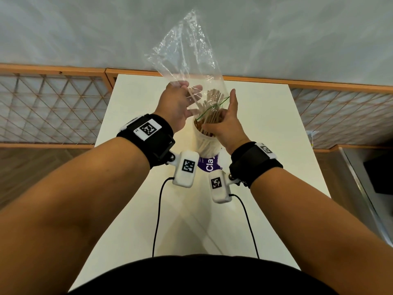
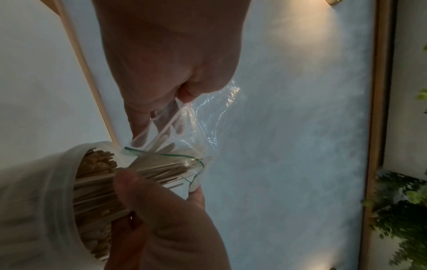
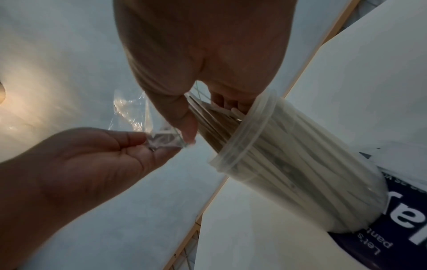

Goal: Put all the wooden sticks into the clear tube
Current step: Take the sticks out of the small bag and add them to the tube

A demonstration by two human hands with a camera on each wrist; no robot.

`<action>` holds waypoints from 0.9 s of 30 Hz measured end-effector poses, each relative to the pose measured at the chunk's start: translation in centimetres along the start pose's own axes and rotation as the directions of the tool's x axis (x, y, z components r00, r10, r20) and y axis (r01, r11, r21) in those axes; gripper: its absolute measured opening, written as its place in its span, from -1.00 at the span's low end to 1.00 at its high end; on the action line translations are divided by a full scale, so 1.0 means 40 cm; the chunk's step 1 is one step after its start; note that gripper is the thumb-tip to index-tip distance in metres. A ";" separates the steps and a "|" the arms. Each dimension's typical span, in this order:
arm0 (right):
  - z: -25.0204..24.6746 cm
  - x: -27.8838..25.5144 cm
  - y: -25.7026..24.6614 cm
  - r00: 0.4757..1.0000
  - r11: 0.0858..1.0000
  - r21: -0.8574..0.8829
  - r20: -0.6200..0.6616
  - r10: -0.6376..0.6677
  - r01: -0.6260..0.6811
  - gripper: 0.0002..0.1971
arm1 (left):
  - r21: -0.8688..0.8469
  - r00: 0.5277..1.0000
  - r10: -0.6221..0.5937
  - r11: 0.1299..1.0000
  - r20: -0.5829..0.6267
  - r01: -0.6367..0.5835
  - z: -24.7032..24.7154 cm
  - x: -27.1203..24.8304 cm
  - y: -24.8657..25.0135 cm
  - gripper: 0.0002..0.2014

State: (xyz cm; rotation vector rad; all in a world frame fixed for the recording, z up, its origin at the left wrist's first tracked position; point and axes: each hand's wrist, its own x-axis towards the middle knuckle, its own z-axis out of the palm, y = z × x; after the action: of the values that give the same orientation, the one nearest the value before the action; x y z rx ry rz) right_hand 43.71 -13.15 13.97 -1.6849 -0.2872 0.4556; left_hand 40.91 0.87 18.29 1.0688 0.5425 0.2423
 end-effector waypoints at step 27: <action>0.045 0.084 -0.006 0.988 0.977 0.185 -0.133 -0.080 0.104 0.06 | 0.134 0.986 0.052 0.988 0.159 -0.073 0.010 -0.012 0.030 -0.83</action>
State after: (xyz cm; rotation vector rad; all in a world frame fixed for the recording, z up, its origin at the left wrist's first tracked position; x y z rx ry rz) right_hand 45.89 -10.04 13.53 -1.4980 -0.2209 0.2973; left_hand 40.81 0.91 19.65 1.2312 0.3901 0.1759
